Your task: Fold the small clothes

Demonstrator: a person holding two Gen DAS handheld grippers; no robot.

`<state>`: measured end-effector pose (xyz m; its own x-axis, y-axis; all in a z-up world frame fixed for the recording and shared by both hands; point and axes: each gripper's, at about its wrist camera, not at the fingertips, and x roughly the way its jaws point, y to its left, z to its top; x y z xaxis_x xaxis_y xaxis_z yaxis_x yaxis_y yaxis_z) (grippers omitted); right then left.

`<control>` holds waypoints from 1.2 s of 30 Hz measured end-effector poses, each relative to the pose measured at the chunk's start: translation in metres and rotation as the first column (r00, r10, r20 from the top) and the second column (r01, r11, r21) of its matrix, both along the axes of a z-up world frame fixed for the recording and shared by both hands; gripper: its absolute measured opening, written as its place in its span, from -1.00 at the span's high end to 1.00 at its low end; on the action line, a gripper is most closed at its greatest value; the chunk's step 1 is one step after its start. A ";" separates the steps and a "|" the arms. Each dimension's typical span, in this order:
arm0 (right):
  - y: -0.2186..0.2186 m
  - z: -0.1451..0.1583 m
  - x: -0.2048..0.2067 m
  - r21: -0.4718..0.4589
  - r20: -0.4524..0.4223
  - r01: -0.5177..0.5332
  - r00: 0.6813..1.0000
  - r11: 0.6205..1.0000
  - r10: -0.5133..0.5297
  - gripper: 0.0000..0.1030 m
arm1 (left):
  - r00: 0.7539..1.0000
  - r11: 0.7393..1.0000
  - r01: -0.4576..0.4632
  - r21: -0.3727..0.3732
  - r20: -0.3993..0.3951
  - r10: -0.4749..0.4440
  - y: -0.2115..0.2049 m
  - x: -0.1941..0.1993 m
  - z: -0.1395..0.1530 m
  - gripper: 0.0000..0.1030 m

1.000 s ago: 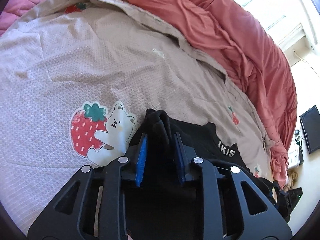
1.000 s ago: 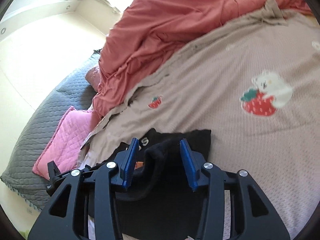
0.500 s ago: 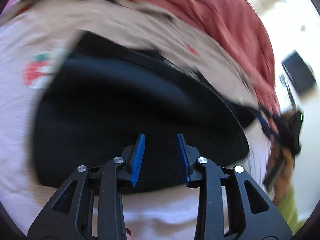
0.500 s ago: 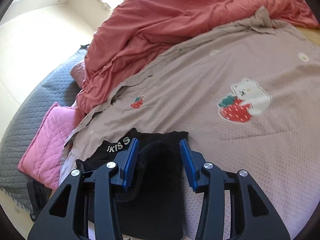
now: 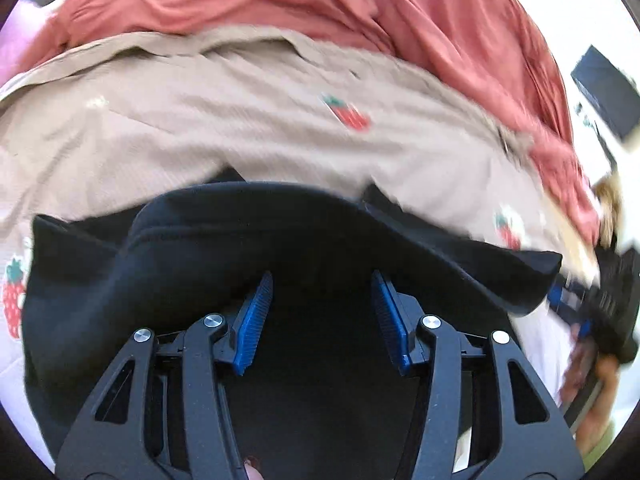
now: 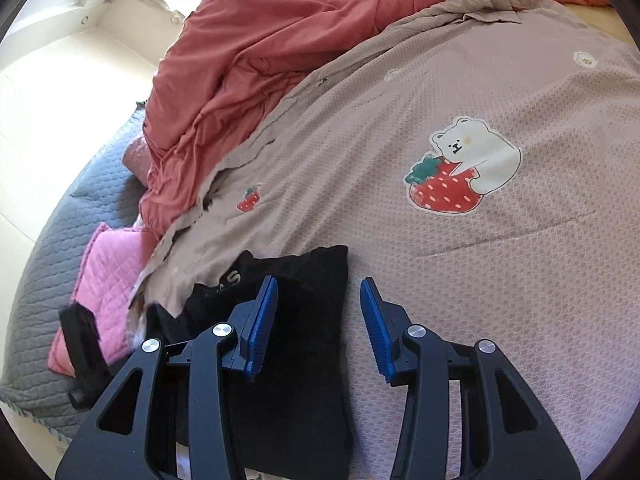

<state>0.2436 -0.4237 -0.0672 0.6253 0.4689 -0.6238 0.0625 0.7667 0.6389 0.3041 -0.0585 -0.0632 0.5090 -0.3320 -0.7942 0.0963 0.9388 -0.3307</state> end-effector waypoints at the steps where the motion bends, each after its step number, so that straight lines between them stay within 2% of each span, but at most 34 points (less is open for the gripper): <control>1: 0.001 0.000 0.000 -0.012 -0.004 -0.001 1.000 1.000 0.001 0.18 | 1.000 1.000 -0.023 -0.015 0.022 0.023 0.009 -0.001 0.006 0.00; 3: 0.004 -0.002 0.001 -0.038 -0.018 -0.007 1.000 0.999 0.007 0.18 | 0.997 0.999 -0.047 -0.026 0.057 0.049 0.023 -0.008 0.015 -0.10; 6: 0.011 -0.008 0.004 -0.047 -0.048 -0.039 0.998 0.998 0.037 0.18 | 0.992 0.994 -0.103 -0.032 0.072 0.105 0.051 -0.023 0.019 -0.13; 11: 0.028 -0.015 0.006 -0.081 -0.089 -0.123 0.989 0.989 0.115 0.18 | 0.967 0.971 -0.239 0.008 0.088 0.237 0.107 -0.061 0.015 -0.26; 16: 0.047 -0.018 0.007 -0.113 -0.110 -0.199 0.976 0.973 0.187 0.18 | 0.929 0.929 -0.369 0.006 -0.007 0.369 0.162 -0.092 -0.013 -0.31; 19: 0.056 -0.020 0.006 -0.145 -0.121 -0.237 0.968 0.961 0.220 0.18 | 0.925 0.927 -0.375 -0.013 -0.066 0.374 0.170 -0.101 -0.030 -0.31; 20: 0.058 -0.021 0.005 -0.155 -0.123 -0.244 0.966 0.957 0.226 0.32 | 0.928 0.930 -0.368 -0.014 -0.065 0.367 0.169 -0.103 -0.032 -0.31; 21: 0.058 -0.021 0.005 -0.164 -0.121 -0.241 0.967 0.957 0.223 0.50 | 0.930 0.932 -0.363 -0.016 -0.059 0.362 0.166 -0.104 -0.032 -0.24; 22: 0.058 -0.020 0.004 -0.174 -0.120 -0.234 0.969 0.957 0.215 0.73 | 0.930 0.931 -0.365 -0.012 -0.052 0.364 0.164 -0.105 -0.032 0.16; 24: 0.055 -0.019 0.004 -0.163 -0.114 -0.229 0.971 0.960 0.212 0.84 | 0.929 0.930 -0.368 -0.007 -0.051 0.367 0.159 -0.106 -0.029 0.68; 25: 0.053 -0.017 0.003 -0.151 -0.109 -0.227 0.971 0.962 0.212 0.86 | 0.930 0.931 -0.365 0.005 -0.041 0.365 0.156 -0.106 -0.025 0.84; 28: 0.050 -0.007 -0.006 -0.145 -0.084 -0.226 0.973 0.963 0.216 0.89 | 0.938 0.937 -0.347 0.037 0.010 0.346 0.151 -0.105 -0.010 0.85; 30: 0.043 0.001 -0.019 -0.155 -0.079 -0.207 0.977 0.966 0.197 0.89 | 0.943 0.942 -0.334 0.022 0.014 0.334 0.154 -0.106 -0.009 0.84; 33: 0.042 -0.011 -0.026 -0.228 -0.157 -0.206 0.972 0.952 0.173 0.89 | 0.950 0.949 -0.309 0.059 -0.020 0.311 0.156 -0.104 -0.020 0.63; 36: 0.050 -0.027 -0.019 -0.236 -0.211 -0.231 0.960 0.944 0.182 0.82 | 0.948 0.949 -0.312 0.048 -0.045 0.314 0.159 -0.104 -0.028 0.54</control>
<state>0.2247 -0.3742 -0.0938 0.3949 0.3845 -0.8344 -0.0175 0.9112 0.4115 0.2003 0.1009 -0.0916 0.5406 -0.1295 -0.8313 -0.2210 0.9315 -0.2889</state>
